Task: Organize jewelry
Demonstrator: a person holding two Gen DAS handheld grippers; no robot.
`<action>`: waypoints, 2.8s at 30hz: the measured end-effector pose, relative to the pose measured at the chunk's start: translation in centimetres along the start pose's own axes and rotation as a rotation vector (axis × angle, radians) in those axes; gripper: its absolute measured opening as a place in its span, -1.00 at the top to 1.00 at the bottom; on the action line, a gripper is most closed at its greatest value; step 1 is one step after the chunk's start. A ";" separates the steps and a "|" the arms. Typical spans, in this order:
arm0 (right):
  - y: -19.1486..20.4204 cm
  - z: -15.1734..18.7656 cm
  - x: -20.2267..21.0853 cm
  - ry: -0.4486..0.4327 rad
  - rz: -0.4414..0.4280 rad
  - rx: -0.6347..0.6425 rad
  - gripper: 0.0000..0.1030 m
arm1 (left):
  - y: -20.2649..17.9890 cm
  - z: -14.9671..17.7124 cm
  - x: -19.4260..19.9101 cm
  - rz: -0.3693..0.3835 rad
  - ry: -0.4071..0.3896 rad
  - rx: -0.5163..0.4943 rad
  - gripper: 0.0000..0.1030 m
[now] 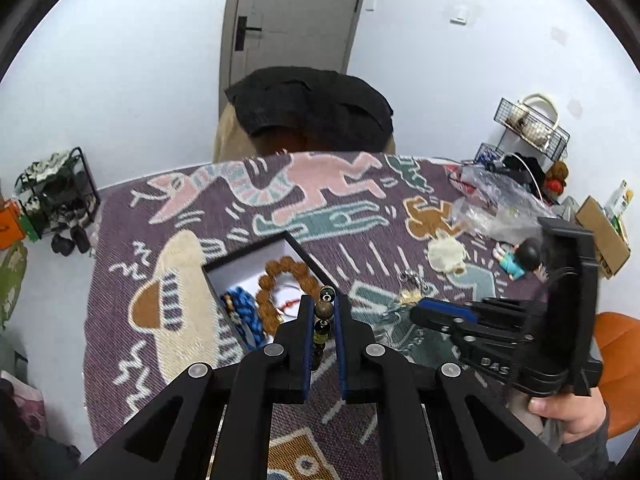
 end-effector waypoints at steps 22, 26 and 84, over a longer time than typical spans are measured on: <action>4.4 -6.3 2.1 -0.111 -0.059 0.005 0.79 | 5.1 -1.5 -2.7 -0.068 -0.025 0.136 0.62; 6.3 -7.0 1.1 -0.101 -0.076 0.024 0.79 | 6.6 -1.1 -1.4 -0.088 -0.066 0.178 -0.20; -14.0 1.7 7.5 -0.169 0.082 -0.370 -0.73 | -10.4 -0.2 -8.5 0.087 0.017 -0.028 -0.20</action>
Point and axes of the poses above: each gripper's, at about its wrist camera, not at the fingertips, and x roughly against the way its jaws point, y to its left, z to its underside, the point moved 9 cm from there along -x, roughly the way its jaws point, and after that the axes turned 3 degrees about z, right-handed, at the moved point
